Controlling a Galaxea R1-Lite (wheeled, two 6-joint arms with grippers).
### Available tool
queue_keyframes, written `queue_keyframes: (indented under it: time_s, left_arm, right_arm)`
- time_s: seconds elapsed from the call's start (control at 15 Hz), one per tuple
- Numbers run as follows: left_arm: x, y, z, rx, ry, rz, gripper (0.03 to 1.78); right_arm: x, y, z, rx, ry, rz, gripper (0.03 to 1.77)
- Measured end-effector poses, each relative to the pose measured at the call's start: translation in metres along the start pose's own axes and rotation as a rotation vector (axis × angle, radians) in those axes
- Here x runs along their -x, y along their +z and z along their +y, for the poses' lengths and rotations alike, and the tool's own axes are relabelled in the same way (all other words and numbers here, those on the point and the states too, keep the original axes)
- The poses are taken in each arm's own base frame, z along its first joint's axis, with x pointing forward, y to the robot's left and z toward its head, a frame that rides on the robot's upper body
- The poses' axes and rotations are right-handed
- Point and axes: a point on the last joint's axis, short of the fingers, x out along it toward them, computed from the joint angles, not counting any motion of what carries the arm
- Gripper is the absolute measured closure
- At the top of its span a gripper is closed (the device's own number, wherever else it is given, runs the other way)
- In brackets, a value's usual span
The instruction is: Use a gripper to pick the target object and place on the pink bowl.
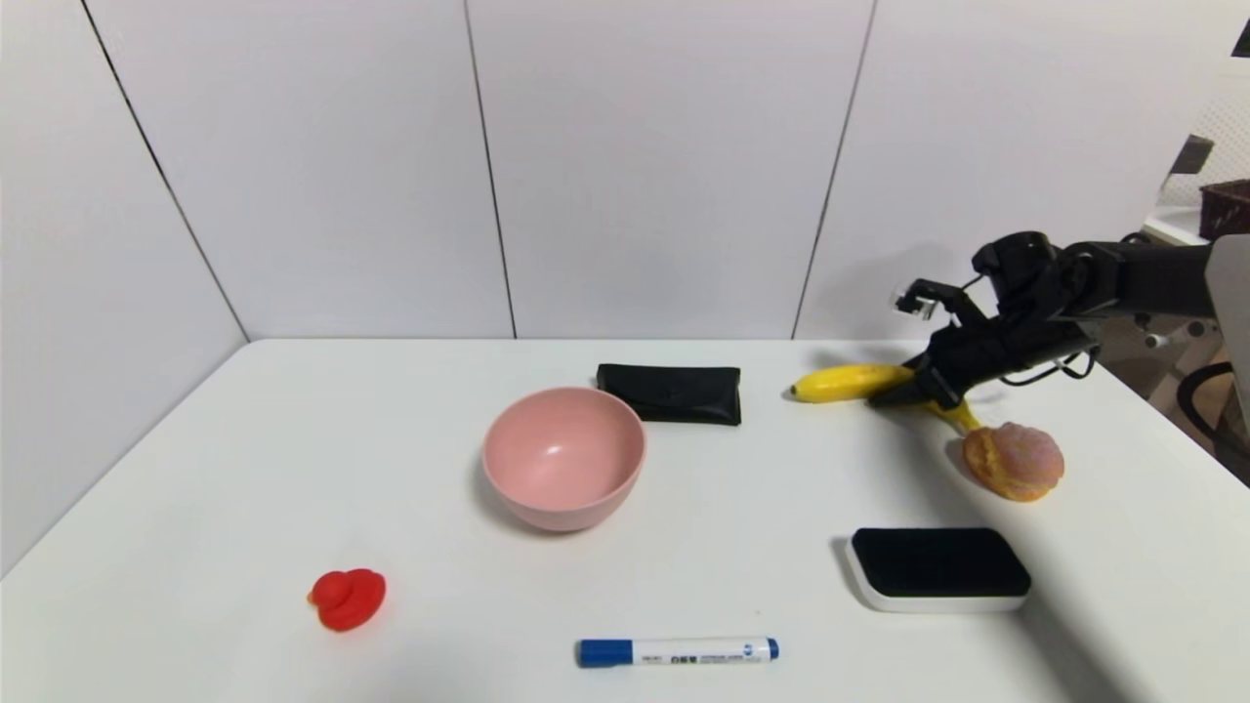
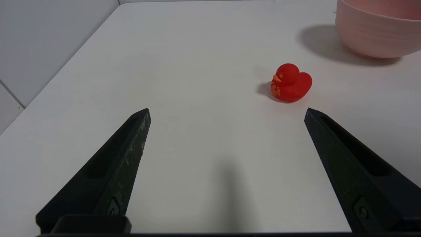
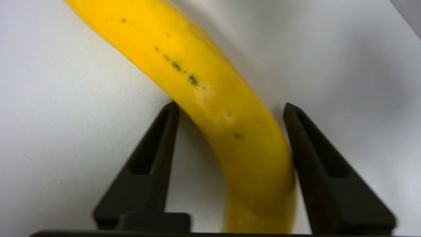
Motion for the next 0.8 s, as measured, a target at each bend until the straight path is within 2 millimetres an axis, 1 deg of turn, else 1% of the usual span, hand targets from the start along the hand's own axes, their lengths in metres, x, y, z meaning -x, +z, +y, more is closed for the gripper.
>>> queue_keyframes:
  time_s: [0.13, 0.2, 0.27, 0.6, 0.8]
  left_arm:
    - [0.0, 0.0, 0.0, 0.0, 0.0, 0.0, 0.12]
    - [0.0, 0.0, 0.0, 0.0, 0.0, 0.0, 0.12]
    - [0.0, 0.0, 0.0, 0.0, 0.0, 0.0, 0.12]
    - [0.0, 0.0, 0.0, 0.0, 0.0, 0.0, 0.12]
    - [0.0, 0.0, 0.0, 0.0, 0.0, 0.0, 0.12]
  right_arm:
    - [0.001, 0.0, 0.0, -0.002, -0.002, 0.0, 1.01]
    - [0.002, 0.001, 0.0, -0.004, -0.002, -0.001, 1.23]
    - [0.003, 0.001, 0.0, -0.002, -0.005, -0.001, 1.26]
    - [0.011, 0.007, 0.001, 0.011, -0.013, -0.029, 1.26]
    - [0.024, 0.016, 0.002, 0.019, -0.025, -0.071, 1.26]
